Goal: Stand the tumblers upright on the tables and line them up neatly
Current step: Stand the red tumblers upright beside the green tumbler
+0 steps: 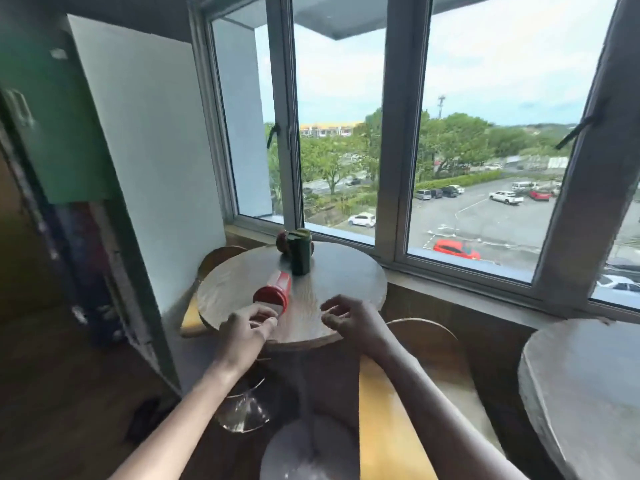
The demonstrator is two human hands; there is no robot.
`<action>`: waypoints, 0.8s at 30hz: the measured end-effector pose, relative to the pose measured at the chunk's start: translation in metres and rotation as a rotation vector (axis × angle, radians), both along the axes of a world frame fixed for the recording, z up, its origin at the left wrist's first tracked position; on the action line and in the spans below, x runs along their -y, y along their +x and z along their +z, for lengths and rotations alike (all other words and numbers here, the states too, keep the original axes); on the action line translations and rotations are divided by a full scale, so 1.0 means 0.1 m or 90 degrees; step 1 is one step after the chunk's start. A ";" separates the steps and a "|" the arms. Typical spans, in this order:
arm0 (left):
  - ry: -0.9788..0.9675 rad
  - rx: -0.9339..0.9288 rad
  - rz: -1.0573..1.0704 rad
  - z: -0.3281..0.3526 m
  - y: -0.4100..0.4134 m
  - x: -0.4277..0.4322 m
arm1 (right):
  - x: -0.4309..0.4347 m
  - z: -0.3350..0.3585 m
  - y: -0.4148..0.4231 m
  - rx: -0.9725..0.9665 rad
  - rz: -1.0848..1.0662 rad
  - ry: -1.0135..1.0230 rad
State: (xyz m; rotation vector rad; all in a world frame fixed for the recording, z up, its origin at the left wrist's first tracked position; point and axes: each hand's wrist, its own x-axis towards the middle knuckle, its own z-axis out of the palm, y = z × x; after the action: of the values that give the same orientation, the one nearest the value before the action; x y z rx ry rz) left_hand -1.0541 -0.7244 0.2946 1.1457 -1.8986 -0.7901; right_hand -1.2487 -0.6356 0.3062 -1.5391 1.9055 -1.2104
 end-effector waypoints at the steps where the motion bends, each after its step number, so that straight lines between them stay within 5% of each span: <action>1: -0.002 0.007 -0.001 0.02 0.08 0.16 | 0.15 -0.02 0.07 0.006 -0.010 0.004; 24: 0.041 0.071 -0.205 -0.21 -0.56 3.41 | 2.86 -0.33 -0.13 0.031 -0.148 0.046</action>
State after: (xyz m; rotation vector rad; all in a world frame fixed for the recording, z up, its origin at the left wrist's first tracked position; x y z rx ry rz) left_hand -1.1104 -1.0650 0.2736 0.9492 -2.1995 -0.9846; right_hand -1.2613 -0.9214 0.2731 -1.2674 2.1165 -1.2460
